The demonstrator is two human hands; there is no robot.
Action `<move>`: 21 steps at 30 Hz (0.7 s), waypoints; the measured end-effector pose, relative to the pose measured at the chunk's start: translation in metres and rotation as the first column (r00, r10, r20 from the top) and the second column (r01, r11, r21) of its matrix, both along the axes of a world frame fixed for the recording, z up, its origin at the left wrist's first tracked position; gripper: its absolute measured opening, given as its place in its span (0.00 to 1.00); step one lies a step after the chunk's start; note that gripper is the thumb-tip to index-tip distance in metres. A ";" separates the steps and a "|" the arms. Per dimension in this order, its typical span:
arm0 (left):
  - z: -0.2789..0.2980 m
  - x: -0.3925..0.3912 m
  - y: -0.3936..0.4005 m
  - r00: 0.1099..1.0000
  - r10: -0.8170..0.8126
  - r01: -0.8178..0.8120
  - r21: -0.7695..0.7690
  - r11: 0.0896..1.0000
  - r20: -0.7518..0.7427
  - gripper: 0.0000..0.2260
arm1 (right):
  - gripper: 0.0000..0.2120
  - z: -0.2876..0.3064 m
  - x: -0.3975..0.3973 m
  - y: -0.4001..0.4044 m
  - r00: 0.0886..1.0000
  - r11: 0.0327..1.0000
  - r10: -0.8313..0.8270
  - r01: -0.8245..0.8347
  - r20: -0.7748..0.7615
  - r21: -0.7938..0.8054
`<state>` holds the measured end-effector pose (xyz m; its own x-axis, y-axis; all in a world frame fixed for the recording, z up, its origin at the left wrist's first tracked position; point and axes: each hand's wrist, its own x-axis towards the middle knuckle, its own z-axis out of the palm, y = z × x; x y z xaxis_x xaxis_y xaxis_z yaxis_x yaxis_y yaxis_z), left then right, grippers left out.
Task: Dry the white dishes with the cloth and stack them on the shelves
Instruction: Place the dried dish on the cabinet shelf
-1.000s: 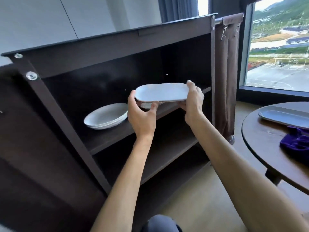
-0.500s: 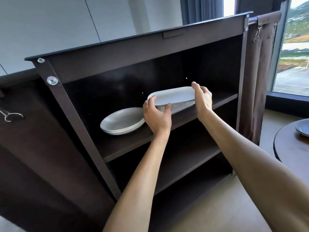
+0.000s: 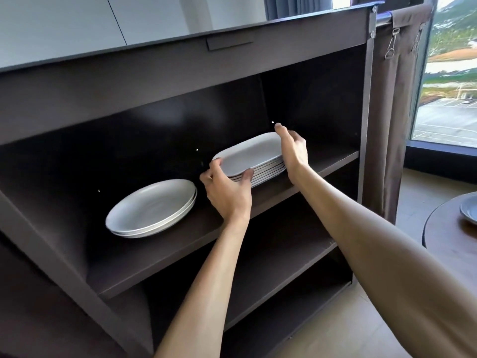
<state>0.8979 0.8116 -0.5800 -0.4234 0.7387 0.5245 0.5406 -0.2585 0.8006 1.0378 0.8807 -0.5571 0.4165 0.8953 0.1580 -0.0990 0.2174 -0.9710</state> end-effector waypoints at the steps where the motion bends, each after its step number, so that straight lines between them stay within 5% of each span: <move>1: 0.000 0.001 0.003 1.000 0.006 -0.006 -0.004 1.000 -0.002 0.29 | 0.28 0.000 0.000 0.006 1.000 1.000 0.013 -0.013 0.004 -0.003; 21: -0.010 0.002 0.016 0.996 0.080 -0.083 -0.106 0.991 -0.030 0.31 | 0.29 -0.023 0.003 0.044 0.994 0.996 0.080 -0.077 0.079 -0.049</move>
